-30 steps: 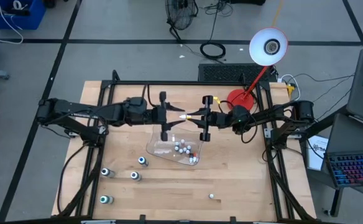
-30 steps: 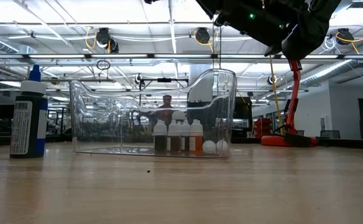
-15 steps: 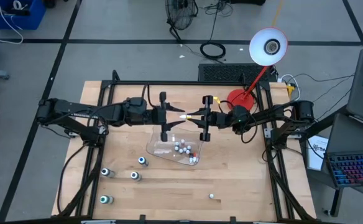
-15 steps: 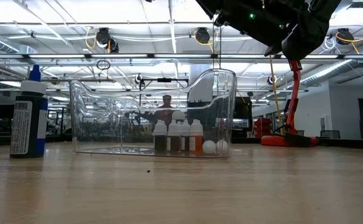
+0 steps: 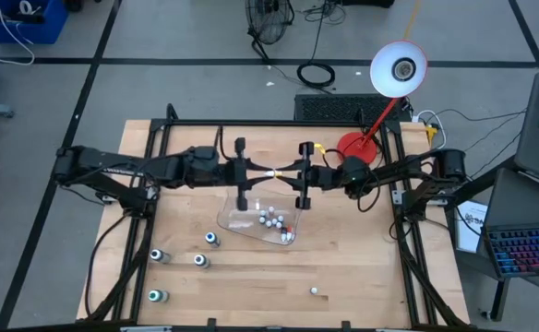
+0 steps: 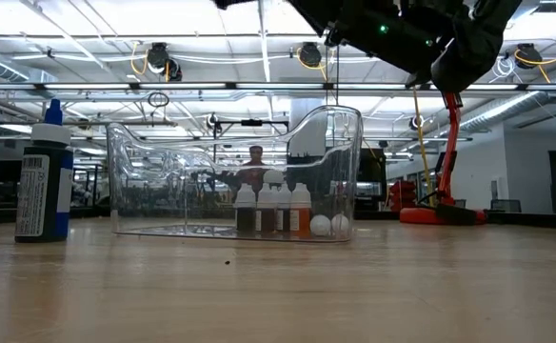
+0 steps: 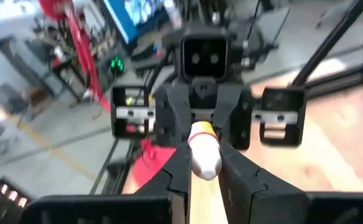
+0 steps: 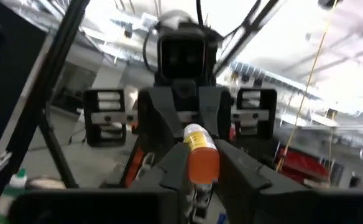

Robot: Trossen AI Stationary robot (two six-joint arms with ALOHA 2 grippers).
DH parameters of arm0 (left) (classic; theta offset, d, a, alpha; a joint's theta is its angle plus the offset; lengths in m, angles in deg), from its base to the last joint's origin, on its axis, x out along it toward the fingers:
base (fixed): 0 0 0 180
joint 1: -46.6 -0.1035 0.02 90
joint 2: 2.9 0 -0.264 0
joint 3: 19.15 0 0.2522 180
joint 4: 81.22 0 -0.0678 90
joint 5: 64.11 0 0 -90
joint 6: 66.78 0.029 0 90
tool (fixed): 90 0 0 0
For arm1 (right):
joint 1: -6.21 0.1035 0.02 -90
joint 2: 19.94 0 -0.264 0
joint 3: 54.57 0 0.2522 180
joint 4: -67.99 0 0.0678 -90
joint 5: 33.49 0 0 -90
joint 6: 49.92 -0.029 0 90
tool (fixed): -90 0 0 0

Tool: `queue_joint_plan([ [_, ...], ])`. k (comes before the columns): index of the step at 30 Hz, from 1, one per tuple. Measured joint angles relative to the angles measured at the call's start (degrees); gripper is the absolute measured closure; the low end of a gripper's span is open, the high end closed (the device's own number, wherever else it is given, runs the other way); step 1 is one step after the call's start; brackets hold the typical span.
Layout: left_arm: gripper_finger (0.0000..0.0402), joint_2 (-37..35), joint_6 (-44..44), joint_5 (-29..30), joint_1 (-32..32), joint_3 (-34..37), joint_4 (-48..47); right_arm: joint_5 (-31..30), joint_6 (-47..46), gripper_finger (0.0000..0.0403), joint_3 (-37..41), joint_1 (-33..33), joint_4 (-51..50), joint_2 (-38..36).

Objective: Pick & Place food coloring
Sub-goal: Put the small orange food coloring bottle into the transparent bin

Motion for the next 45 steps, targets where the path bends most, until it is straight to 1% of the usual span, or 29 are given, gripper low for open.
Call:
queue_joint_plan([
  [3, 0.0348, -1.71, -2.03, 5.32, 1.06, -0.01, -7.69, -0.08, 0.02, 0.0292, 0.26, 0.02, -0.41, 0.11],
  [7, 0.0348, -3.87, -9.59, 12.04, 3.58, -2.23, -19.3, -0.1, 0.04, 0.023, 1.29, 0.02, -0.19, -0.07],
  [9, 0.0348, -4.75, -13.83, 13.2, 5.35, -3.19, -27.28, -0.03, 0.04, 0.021, 1.9, 0.03, -0.14, -0.05],
  [13, 0.0348, -4.35, -22.61, 12.42, 6.67, -6.06, -37.33, -0.1, -2.23, 0.0189, 2.43, 0.04, -0.11, -0.22],
  [15, 0.0348, -3.02, -26.92, 9.71, 6.2, -6.25, -40.97, -0.08, -3.82, 0.0186, 2.43, 0.04, -0.47, -0.79],
  [17, 0.0348, -1.51, -30.01, 5.98, 5.23, -6.37, -43.18, -0.1, -5.08, 0.0187, 2.43, 0.04, -0.96, -1.39],
  [19, 0.0348, 0.53, -32.56, 3.64, 4.39, -6.32, -46.71, -0.09, -5.29, 0.019, 2.43, 0.04, -2.47, -2.07],
  [28, 0.0348, 13.26, -32.91, -4.87, 0.62, -6.29, -48.36, -0.15, -5.2, 0.0199, 2.4, 0.02, -6.72, -4.29],
  [33, 0.0348, 17.97, -32.75, -8.55, 0.37, -6.29, -48.42, -0.26, -4.99, 0.0198, 2.4, 0.0, -7.83, -4.29],
  [38, 0.0348, 21.87, -32.77, -10.39, 0.42, -6.32, -48.33, -0.21, -4.68, 0.0204, 2.4, 0.0, -8.47, -4.29],
  [45, 0.0348, 25.38, -32.79, -10.47, 0.4, -6.34, -46.05, -0.19, -4.68, 0.0203, 2.4, 0.0, -8.84, -4.27],
])
